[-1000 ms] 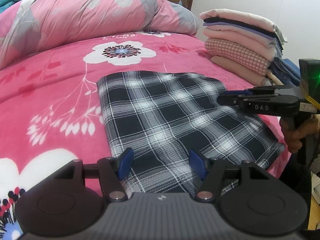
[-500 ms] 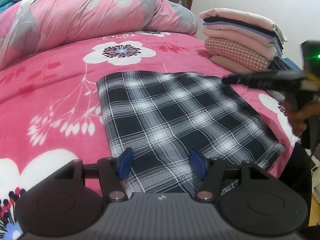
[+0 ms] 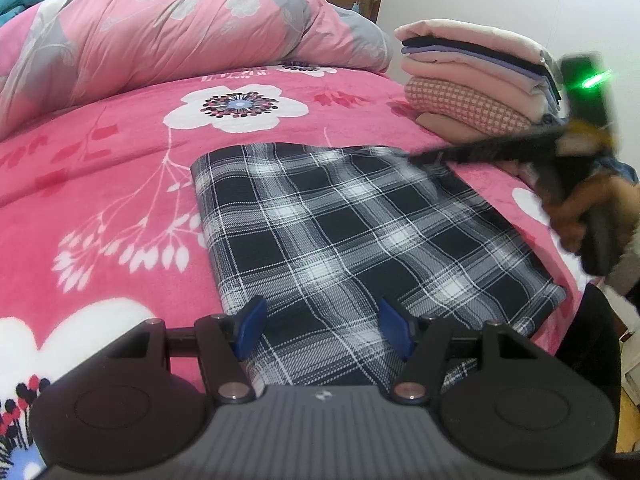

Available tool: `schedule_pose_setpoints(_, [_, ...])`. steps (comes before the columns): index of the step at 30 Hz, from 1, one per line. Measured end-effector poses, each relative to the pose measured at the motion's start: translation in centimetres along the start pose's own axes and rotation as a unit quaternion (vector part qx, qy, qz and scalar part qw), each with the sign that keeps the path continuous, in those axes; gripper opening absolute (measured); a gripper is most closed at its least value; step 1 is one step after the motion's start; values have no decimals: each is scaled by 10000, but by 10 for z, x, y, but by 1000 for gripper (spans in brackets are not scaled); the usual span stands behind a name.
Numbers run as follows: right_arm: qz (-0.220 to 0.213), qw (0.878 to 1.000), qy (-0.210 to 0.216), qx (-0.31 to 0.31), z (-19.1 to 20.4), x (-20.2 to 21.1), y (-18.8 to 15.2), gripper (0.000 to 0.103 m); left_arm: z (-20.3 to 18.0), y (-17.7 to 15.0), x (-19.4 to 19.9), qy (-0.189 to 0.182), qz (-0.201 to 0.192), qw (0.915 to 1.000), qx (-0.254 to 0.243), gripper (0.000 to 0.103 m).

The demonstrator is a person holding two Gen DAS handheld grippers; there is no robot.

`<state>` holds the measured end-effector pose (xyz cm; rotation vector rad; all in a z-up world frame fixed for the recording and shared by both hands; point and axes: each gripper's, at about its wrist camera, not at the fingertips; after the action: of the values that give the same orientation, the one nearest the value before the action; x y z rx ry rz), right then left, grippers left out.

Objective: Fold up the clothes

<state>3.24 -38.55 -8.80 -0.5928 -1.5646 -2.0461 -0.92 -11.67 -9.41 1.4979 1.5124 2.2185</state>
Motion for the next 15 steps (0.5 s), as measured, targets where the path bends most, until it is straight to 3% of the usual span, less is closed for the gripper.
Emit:
schedule_pose_setpoints(2, [156, 9998, 24, -124, -4, -10, -1, 20, 0, -1, 1, -7, -14, 10000, -11, 64])
schedule_pose_setpoints(15, [-345, 9991, 245, 103, 21, 23, 28, 20, 1, -2, 4, -55, -58, 10000, -10, 64])
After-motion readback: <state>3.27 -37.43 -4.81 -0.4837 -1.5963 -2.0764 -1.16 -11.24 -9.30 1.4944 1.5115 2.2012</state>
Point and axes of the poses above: each gripper's, at about its wrist camera, not at the fingertips, and x roughly against the way its jaws point, z to its left, y to its top, and after that the axes turned 14 degrees about -x, right-handed
